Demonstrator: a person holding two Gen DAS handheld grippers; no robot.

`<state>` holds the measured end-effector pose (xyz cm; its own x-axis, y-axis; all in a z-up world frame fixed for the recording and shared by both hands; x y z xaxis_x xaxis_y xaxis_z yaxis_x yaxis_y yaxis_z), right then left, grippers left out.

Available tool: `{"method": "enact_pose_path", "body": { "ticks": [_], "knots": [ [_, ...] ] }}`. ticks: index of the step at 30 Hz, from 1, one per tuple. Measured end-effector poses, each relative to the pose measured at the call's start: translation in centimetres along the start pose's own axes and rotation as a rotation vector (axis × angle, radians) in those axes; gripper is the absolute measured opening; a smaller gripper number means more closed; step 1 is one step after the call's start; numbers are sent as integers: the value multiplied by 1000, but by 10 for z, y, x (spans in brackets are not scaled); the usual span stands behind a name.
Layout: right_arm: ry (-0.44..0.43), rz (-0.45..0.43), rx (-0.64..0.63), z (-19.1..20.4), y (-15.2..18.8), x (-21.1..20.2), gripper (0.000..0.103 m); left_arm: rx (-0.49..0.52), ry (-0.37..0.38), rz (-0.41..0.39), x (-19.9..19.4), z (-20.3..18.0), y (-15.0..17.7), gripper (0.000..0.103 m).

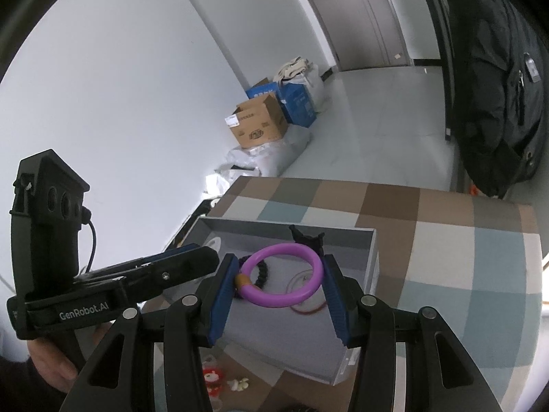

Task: Organize jewelry
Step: 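Lower badge and purple ring into the grey box and open both grippers, then withdraw both grippers from the box toward the table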

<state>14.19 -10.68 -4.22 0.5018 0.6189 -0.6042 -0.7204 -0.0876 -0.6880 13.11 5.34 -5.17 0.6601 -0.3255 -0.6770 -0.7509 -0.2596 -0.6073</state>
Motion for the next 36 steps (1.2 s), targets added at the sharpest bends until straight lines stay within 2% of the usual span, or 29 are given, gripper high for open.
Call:
{"method": "enact_pose_path", "body": {
  "ticks": [7, 8, 10, 11, 12, 16, 19, 23, 25, 30, 36],
  "knots": [
    [6, -8, 12, -2, 0, -1, 50, -9, -13, -1, 2, 1, -2, 38],
    [13, -17, 3, -1, -1, -3, 58, -22, -4, 3, 3, 2, -3, 39],
    [22, -41, -17, 1, -1, -8, 72, -63, 21, 22, 5, 6, -4, 54],
    [16, -55, -18, 2, -2, -12, 72, -83, 20, 27, 5, 7, -4, 68],
    [9, -63, -18, 2, -2, -14, 72, -94, 22, 21, 4, 8, -4, 70],
    [18, -110, -14, 3, -3, -29, 80, -102, 44, -15, -5, 7, -6, 70],
    [30, -134, -3, 1, -3, -39, 88, -80, 31, -45, -12, 3, -5, 70],
    [51, -162, 2, 0, 0, -52, 96, -48, -4, -76, -22, 0, -3, 70],
    [53, -172, 5, 0, 2, -57, 99, -41, -49, -109, -30, 1, 0, 70],
    [73, -191, -3, 3, 10, -72, 103, -20, -98, -147, -43, 7, 5, 70],
    [83, -195, -13, 10, 19, -83, 103, -2, -142, -140, -53, 9, 18, 70]
  ]
}}
Point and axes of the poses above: each gripper's, at about its wrist camera, not at the fingertips, and x roughly the way its jaws point, z to its left, y to its underside, the point moved 1 cm from there along x, roughly the way its jaws point, and after that the axes turned 4 degrees about -z, right-handed, at the moved point
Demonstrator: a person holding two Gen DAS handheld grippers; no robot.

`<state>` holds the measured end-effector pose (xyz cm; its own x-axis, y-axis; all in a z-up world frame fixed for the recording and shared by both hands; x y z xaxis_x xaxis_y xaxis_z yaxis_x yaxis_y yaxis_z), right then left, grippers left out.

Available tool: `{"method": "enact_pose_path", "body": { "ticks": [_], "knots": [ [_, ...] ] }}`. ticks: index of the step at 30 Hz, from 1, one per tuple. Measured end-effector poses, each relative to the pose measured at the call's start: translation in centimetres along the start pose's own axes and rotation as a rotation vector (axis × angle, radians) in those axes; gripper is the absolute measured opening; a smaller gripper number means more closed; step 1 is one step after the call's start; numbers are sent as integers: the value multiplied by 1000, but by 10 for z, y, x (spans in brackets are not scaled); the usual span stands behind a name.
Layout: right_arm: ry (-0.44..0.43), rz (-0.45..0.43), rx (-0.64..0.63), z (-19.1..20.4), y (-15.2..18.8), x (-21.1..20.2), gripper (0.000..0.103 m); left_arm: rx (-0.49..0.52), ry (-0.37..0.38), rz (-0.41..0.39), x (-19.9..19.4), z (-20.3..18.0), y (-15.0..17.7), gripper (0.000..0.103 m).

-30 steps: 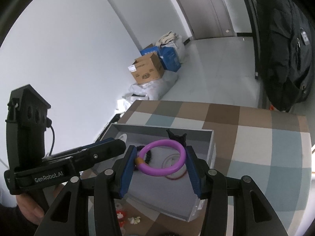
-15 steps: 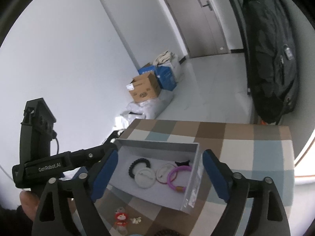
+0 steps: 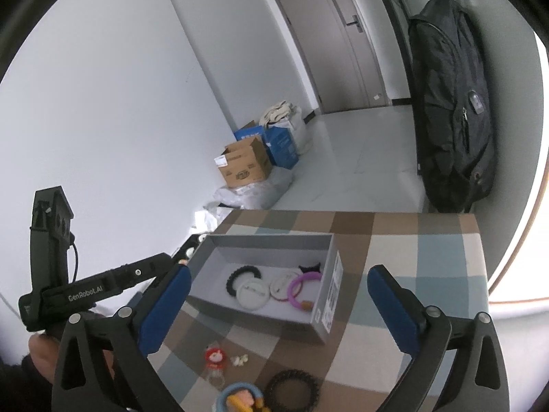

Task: Organize jewelry
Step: 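Withdraw both grippers from the box toward the table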

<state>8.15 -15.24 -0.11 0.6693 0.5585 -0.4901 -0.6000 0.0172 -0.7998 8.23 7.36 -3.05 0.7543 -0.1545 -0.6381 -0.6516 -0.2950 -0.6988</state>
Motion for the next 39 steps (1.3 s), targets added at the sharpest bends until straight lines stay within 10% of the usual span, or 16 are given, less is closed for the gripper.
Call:
{"method": "enact_pose_path", "body": {
  "ticks": [39],
  "knots": [
    [112, 145, 69, -1, 59, -26, 103, 71, 83, 275, 11, -28, 79, 62]
  ]
}}
Point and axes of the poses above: each gripper's, at about its wrist camera, not at the fingertips, and x roughly the way its jaws point, z to its left, y to its underside, the point moved 1 cm from there along x, roughly the way its jaws point, and after that the axes turned 4 degrees about -z, right-handed, at the moved point
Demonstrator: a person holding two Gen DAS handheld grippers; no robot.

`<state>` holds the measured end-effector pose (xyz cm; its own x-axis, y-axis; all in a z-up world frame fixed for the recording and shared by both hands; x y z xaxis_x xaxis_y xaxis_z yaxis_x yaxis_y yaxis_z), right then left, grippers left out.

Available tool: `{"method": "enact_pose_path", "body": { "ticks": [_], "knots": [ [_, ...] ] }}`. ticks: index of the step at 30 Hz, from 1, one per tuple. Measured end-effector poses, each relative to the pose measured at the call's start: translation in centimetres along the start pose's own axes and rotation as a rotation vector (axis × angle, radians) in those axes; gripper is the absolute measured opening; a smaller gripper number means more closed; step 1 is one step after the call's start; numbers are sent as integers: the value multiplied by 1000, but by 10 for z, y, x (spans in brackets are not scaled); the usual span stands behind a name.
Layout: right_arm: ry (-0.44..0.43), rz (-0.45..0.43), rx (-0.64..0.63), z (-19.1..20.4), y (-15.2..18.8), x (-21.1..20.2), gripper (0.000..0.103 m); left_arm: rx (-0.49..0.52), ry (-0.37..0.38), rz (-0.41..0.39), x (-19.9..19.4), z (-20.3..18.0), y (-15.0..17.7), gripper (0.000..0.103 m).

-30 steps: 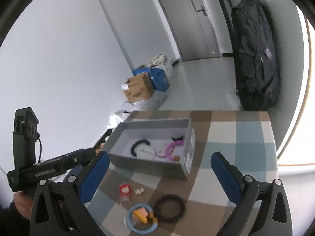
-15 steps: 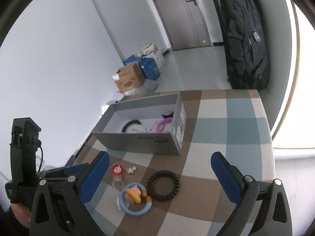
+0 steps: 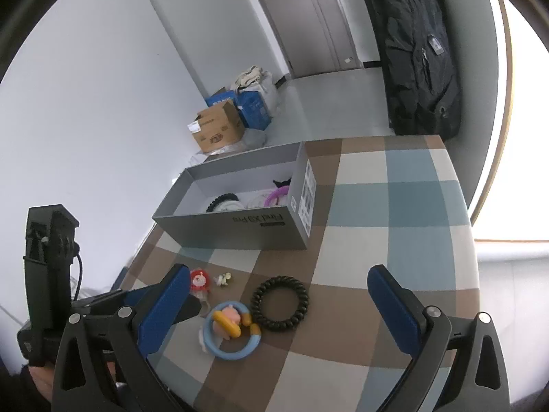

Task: Organize jewelry
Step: 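Withdraw both grippers from the box toward the table, then close the left gripper on the red pacifier clip and lift it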

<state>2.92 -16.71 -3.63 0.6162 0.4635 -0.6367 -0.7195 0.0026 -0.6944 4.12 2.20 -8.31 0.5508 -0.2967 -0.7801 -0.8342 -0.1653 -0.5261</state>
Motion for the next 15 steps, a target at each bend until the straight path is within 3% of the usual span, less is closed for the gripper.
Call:
{"method": "enact_pose_path", "body": {
  "ticks": [2, 8, 15],
  "knots": [
    [2, 1, 1, 0, 0, 0, 103, -8, -3, 18, 4, 1, 0, 56],
    [-4, 11, 22, -4, 1, 2, 103, -22, 13, 43, 10, 1, 0, 54],
    [-16, 13, 45, -5, 1, 2, 103, -13, -14, 53, 13, 1, 1, 31]
  ]
}}
Point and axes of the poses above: each gripper's, at about its wrist camera, not at the fingertips, and x roughly the way its jaws point, z to its left, y to its underside, the point moved 1 cm from there along x, roughly the way its jaws point, and after that the axes turned 4 degrees about -z, right-handed, at the moved point
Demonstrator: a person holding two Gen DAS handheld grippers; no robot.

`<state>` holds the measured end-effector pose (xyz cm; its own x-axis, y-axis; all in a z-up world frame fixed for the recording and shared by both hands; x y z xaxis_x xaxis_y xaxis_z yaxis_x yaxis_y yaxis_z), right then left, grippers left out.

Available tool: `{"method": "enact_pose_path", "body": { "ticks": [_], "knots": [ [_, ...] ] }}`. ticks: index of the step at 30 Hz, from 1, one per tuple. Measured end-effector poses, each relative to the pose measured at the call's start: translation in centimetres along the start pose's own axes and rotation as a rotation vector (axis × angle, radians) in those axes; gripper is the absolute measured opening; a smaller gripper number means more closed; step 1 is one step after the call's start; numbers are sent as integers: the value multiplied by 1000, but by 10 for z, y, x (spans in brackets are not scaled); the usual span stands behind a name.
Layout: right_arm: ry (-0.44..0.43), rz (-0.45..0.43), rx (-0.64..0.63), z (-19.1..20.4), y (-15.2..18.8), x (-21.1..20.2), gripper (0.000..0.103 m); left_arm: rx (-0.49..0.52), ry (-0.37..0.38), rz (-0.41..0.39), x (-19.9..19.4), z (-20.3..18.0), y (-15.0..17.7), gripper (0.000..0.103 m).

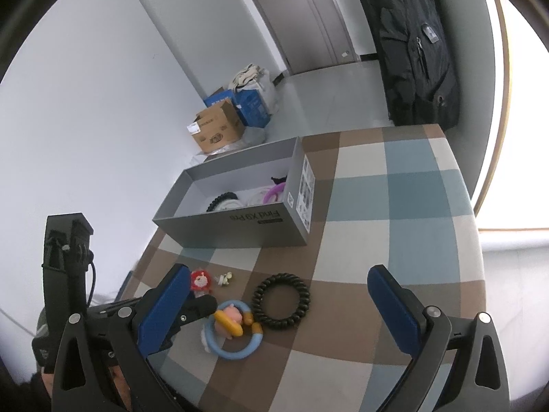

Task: Organize jewelry
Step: 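Close the left gripper on the red pacifier clip and lift it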

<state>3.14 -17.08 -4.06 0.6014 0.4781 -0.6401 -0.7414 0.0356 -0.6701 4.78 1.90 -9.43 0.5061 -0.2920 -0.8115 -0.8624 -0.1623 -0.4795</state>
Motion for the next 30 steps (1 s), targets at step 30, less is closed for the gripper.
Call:
{"method": "enact_pose_path", "body": {
  "ticks": [30],
  "knots": [
    [12, 32, 21, -4, 6, 8, 103, -40, 45, -33, -17, 4, -6, 10]
  ]
}}
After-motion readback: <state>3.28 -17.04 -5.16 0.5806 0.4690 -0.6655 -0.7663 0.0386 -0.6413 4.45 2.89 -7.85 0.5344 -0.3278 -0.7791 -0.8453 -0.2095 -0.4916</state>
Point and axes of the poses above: each gripper's, at about its wrist camera, not at the fingertips, and x roughly the way its jaws point, z to its left, y to its underside, the point moved 1 cm from there along x, roughly the way its jaws point, and after that the axes turned 4 degrees about -z, right-handed, at the moved point
